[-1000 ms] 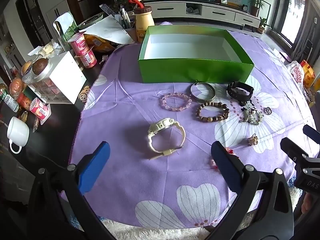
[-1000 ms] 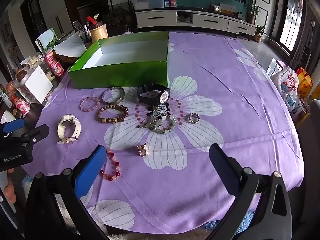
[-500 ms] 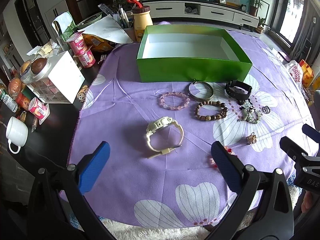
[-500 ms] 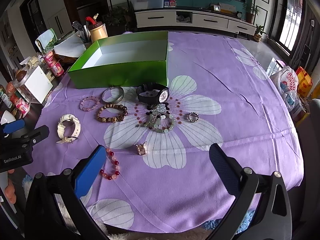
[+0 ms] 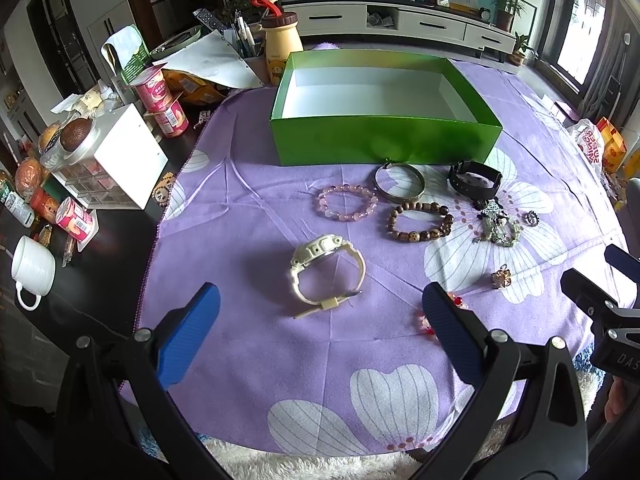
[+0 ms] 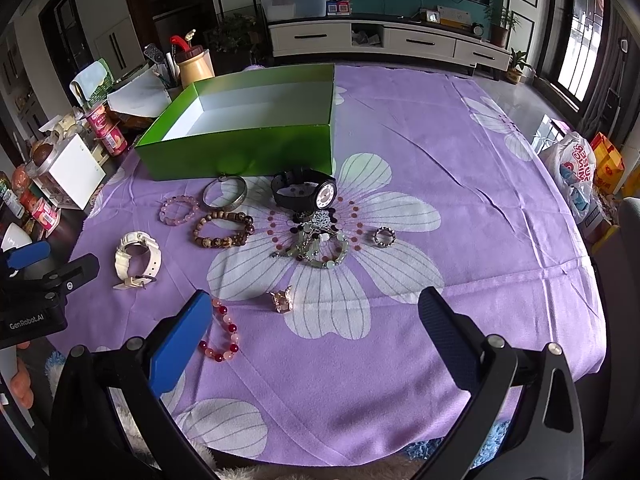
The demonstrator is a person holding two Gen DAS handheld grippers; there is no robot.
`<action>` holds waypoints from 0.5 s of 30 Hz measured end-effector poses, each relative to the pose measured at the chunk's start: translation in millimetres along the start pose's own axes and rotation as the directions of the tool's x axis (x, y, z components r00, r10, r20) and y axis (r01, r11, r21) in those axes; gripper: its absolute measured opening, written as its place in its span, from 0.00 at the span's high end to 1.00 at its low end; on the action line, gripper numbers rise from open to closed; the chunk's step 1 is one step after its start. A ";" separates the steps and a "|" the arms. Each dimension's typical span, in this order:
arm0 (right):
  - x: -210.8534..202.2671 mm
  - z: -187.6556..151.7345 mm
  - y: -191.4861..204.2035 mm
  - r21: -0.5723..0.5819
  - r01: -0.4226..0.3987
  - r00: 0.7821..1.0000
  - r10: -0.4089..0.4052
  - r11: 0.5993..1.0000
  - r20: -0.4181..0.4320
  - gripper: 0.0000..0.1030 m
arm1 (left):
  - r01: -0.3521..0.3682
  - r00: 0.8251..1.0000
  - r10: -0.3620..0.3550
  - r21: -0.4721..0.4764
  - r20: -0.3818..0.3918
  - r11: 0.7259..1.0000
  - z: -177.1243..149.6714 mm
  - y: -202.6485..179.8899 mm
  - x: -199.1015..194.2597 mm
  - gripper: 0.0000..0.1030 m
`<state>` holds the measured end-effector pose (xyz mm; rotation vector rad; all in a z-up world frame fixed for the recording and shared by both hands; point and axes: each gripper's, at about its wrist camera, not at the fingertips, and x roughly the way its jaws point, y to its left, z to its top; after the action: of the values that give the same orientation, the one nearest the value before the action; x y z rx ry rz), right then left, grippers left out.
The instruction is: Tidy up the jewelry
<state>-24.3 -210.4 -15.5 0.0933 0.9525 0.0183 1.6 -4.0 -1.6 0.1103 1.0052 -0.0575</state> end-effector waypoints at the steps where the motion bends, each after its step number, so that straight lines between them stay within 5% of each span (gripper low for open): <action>1: 0.0 0.1 -0.1 0.000 0.000 1.000 0.000 1.000 0.000 0.01 | 0.000 1.000 0.000 0.000 0.000 1.000 0.2 -0.2 0.4 0.02; 15: -1.5 1.1 -1.0 0.006 -0.004 1.000 0.004 1.000 0.001 0.01 | 0.007 1.000 -0.007 0.001 0.002 1.000 0.3 -0.5 -0.8 0.02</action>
<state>-24.3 -211.6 -13.7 0.1004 0.9511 0.0188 1.3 -4.6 -0.9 0.1079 1.0032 -0.0643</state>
